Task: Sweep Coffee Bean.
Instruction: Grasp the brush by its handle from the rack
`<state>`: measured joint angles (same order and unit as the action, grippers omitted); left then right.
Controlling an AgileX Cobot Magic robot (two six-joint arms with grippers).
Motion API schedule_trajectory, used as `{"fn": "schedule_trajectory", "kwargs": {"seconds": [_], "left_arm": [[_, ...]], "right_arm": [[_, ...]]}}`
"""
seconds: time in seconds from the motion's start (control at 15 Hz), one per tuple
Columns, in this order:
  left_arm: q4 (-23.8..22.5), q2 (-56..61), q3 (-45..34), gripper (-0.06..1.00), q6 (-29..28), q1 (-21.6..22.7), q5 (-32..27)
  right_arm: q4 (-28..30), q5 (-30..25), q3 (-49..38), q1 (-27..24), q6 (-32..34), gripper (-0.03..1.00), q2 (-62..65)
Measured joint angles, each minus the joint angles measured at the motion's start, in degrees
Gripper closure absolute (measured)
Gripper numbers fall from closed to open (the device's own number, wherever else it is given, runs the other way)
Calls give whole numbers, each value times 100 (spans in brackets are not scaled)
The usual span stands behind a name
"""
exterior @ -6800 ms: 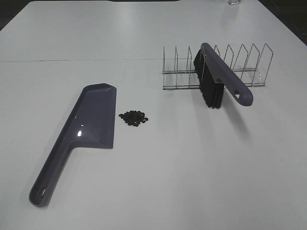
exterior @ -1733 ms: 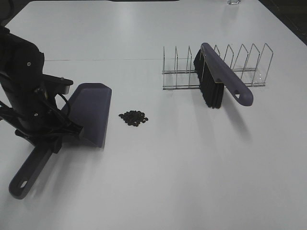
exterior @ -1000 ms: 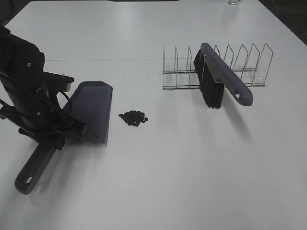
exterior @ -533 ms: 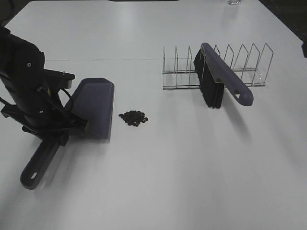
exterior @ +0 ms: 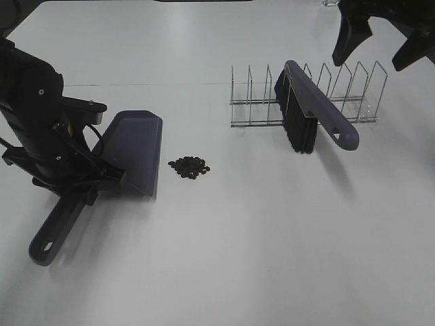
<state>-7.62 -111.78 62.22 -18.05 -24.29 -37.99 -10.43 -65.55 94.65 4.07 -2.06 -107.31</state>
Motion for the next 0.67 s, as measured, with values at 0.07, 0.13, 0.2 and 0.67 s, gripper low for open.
{"fn": "schedule_trajectory", "kwargs": {"seconds": [0.07,0.13,0.2,0.67], "left_arm": [[0,0,0,59,0,0,6],[0,0,0,59,0,0,6],[0,0,0,59,0,0,6],[0,0,0,59,-40,0,69]], "right_arm": [[-23,-120,447,0,0,15,-435],[-80,-298,1014,0,0,15,-1071],[-115,-384,1352,0,0,15,-1432],[-258,-424,2681,241,17,15,-2985]]}}
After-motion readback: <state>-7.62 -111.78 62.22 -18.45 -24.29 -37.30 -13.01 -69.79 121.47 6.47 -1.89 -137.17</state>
